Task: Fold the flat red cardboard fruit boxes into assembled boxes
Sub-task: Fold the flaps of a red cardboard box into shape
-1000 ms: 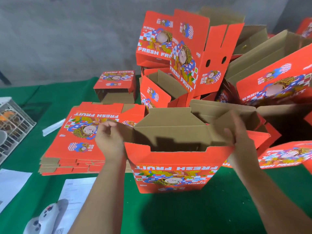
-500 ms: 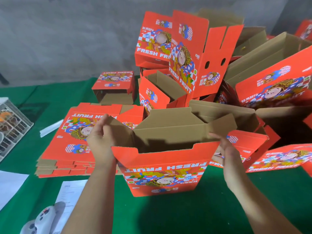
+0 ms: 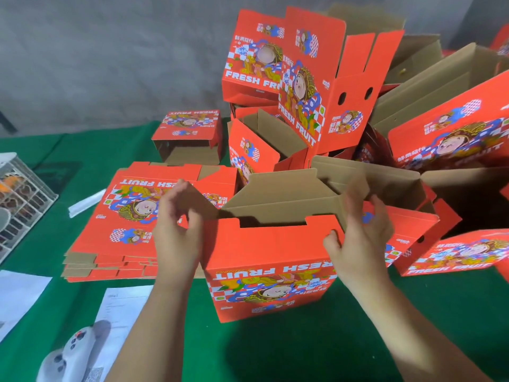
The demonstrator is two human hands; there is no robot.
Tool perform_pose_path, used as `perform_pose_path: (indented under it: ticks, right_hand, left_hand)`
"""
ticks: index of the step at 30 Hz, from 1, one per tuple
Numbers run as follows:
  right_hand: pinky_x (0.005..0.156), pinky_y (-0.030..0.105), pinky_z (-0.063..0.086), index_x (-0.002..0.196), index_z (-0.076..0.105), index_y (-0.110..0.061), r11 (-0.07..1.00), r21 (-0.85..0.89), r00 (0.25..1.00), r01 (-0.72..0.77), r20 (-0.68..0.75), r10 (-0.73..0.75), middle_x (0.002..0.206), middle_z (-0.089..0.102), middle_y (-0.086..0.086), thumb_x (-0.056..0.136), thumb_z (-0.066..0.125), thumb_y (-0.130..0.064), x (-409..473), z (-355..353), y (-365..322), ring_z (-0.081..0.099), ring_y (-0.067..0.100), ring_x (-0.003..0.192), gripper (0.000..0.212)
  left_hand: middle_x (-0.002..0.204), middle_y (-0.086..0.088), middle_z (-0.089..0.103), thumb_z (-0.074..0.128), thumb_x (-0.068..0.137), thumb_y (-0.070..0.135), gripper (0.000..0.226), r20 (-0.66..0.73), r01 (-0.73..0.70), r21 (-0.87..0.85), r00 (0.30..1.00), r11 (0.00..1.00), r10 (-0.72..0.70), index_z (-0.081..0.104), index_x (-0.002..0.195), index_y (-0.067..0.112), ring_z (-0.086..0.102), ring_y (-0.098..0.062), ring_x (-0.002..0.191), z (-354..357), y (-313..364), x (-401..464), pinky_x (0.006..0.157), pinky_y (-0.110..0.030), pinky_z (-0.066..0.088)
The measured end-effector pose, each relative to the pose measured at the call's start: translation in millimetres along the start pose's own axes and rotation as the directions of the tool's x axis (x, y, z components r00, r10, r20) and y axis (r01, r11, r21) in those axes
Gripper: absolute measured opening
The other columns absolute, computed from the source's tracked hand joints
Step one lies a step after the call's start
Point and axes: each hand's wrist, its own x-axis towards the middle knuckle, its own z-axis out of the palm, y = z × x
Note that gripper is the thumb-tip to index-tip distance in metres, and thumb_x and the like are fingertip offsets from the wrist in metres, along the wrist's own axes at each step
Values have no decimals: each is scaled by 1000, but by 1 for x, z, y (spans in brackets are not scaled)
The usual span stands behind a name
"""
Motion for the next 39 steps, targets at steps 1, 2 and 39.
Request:
perform_pose_path:
  ticks: [1,2,39]
  right_hand:
    - [114,61,29,157,42,-17,992,-114,998,55,-33,-59,159,25,29,73,68,3,1,-2,-7,24,47,144,90]
    - [112,64,31,158,41,-20,973,-204,992,104,-53,-117,162,23,26,69,68,4,0,-2,-15,23,48,145,96]
    - [108,39,46,152,43,-19,953,196,972,231,5,-236,144,56,3,95,58,-19,-10,15,7,52,20,133,59]
  left_hand:
    - [145,0,57,63,96,-1,53,60,-48,28,997,998,46,51,141,23,51,-8,138,0,2,-3,114,-35,42]
    - [151,-6,52,64,92,-8,60,110,-95,62,990,994,87,48,144,18,45,-15,144,1,5,-6,119,-40,37]
    - [131,1,35,49,103,45,21,428,-167,606,893,777,-141,55,122,37,64,-31,90,64,30,-5,80,-41,50]
